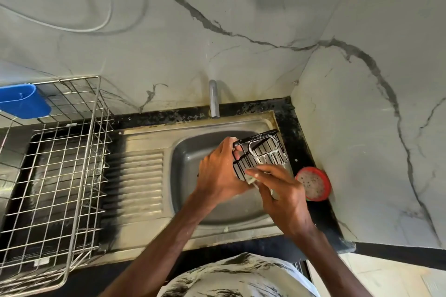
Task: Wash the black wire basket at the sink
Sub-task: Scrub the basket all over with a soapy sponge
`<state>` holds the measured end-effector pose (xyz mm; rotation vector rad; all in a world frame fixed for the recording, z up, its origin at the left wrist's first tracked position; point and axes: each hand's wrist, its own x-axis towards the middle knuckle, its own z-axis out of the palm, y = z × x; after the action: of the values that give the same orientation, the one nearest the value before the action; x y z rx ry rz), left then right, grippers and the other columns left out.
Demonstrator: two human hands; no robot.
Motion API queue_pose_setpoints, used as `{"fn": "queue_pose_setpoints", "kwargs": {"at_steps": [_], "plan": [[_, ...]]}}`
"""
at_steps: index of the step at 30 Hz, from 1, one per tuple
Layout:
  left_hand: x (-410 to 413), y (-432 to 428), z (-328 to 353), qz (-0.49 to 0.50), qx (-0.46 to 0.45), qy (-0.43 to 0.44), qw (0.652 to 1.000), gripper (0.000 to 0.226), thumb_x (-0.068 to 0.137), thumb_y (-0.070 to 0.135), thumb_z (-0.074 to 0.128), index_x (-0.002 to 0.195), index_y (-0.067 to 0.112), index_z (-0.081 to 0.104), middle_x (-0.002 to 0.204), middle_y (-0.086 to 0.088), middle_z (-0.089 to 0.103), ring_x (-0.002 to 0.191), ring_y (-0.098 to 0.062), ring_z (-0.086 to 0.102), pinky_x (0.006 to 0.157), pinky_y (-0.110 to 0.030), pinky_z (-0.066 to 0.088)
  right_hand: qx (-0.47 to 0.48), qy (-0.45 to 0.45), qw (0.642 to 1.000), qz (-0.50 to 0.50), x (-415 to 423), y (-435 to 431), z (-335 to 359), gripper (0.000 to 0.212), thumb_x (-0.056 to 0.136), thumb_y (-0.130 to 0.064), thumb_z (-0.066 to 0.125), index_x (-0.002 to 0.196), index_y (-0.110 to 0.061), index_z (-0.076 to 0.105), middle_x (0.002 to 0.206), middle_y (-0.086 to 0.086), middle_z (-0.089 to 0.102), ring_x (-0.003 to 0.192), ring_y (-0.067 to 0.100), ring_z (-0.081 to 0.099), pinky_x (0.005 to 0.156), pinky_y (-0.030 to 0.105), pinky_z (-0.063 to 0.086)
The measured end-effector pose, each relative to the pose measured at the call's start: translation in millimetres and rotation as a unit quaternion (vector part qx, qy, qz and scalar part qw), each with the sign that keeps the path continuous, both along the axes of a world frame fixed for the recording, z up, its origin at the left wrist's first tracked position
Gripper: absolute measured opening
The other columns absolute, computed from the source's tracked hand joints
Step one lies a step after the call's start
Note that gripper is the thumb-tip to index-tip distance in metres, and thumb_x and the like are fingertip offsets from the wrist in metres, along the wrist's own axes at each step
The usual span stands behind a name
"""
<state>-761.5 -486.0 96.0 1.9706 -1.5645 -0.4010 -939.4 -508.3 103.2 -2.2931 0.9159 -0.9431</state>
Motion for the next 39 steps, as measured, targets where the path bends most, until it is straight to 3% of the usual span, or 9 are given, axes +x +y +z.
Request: {"fn": "queue_pose_setpoints", "kwargs": {"at_steps": [5,10,14,17,20,24,27,34,39], "plan": [[-4.3,-0.2,1.1,-0.021,-0.005,0.006,1.0,0.085,0.054,0.06,0.088,0.119,0.021,0.051,0.1,0.012,0.065,0.082,-0.012,0.065,0.074,-0.034,0.059,-0.021,-0.024,0.998,-0.049,33.1,-33.0,7.9,0.034,0.089,0.009,0.066,0.114,-0.01,0.077,0.111,0.006,0.072,0.097,0.012,0.07,0.088,0.014,0.054],[2.5,6.2,-0.3,-0.013,-0.008,0.037,0.999,0.087,0.051,0.065,0.074,0.123,0.024,0.047,0.096,0.02,0.055,0.084,-0.006,0.058,0.077,-0.034,0.058,-0.05,-0.005,0.993,-0.104,24.3,-73.1,-3.4,0.031,0.091,0.01,0.061,0.111,-0.007,0.078,0.11,0.011,0.074,0.094,0.016,0.072,0.085,0.004,0.05],[8.6,8.9,-2.9,-0.026,-0.014,0.044,0.999,0.088,0.051,0.062,0.076,0.123,0.02,0.049,0.098,0.017,0.057,0.084,-0.006,0.057,0.077,-0.035,0.058,-0.011,-0.025,0.984,-0.174,-8.5,-99.6,-26.4,0.037,0.09,0.012,0.053,0.106,-0.009,0.079,0.105,0.008,0.076,0.091,0.023,0.073,0.08,0.04,0.061],[12.0,10.2,-4.5,-0.028,-0.025,0.067,0.997,0.083,0.052,0.058,0.079,0.12,0.021,0.049,0.095,0.016,0.057,0.082,-0.008,0.057,0.074,-0.034,0.056,0.028,-0.035,0.98,-0.193,-15.0,-98.5,-31.0,0.035,0.091,0.005,0.052,0.108,-0.011,0.078,0.105,0.005,0.076,0.094,0.02,0.073,0.081,0.046,0.061],[20.2,10.1,-4.2,-0.002,-0.036,0.092,0.995,0.075,0.051,0.051,0.086,0.111,0.025,0.049,0.09,0.013,0.056,0.079,-0.008,0.056,0.069,-0.034,0.054,0.046,-0.029,0.978,-0.2,-19.9,-81.2,-28.4,0.035,0.094,0.008,0.056,0.113,-0.012,0.077,0.111,0.003,0.075,0.099,0.017,0.073,0.089,0.031,0.059],[31.9,6.2,-5.4,0.037,-0.047,0.119,0.991,0.07,0.05,0.045,0.091,0.102,0.026,0.048,0.086,0.01,0.057,0.078,-0.012,0.059,0.067,-0.038,0.056,-0.013,-0.02,0.977,-0.211,-19.7,-44.3,-12.8,0.029,0.09,0.008,0.065,0.107,-0.01,0.08,0.106,0.005,0.076,0.086,0.003,0.068,0.077,-0.003,0.041],[33.9,4.6,-6.7,0.034,-0.048,0.131,0.99,0.07,0.049,0.044,0.092,0.1,0.028,0.047,0.086,0.009,0.058,0.079,-0.015,0.062,0.068,-0.043,0.058,-0.039,-0.024,0.979,-0.2,-3.3,-47.2,-1.6,0.03,0.09,0.009,0.063,0.109,-0.008,0.079,0.104,0.007,0.074,0.083,0.004,0.065,0.074,-0.004,0.038],[23.9,6.7,-5.0,0.015,-0.057,0.152,0.987,0.071,0.051,0.043,0.091,0.106,0.029,0.048,0.087,0.011,0.058,0.081,-0.014,0.062,0.071,-0.042,0.058,-0.021,-0.047,0.976,-0.212,10.6,-74.6,3.3,0.036,0.091,0.009,0.06,0.114,-0.012,0.077,0.111,0.005,0.075,0.092,0.013,0.072,0.078,0.007,0.052],[33.9,17.6,-10.3,0.027,-0.052,0.148,0.987,0.071,0.051,0.044,0.089,0.108,0.028,0.049,0.088,0.011,0.058,0.083,-0.012,0.061,0.072,-0.033,0.055,0.018,-0.061,0.974,-0.215,-7.9,-44.3,-16.2,0.037,0.087,0.011,0.064,0.111,-0.012,0.078,0.109,-0.005,0.073,0.085,-0.002,0.068,0.073,-0.001,0.045]]}}
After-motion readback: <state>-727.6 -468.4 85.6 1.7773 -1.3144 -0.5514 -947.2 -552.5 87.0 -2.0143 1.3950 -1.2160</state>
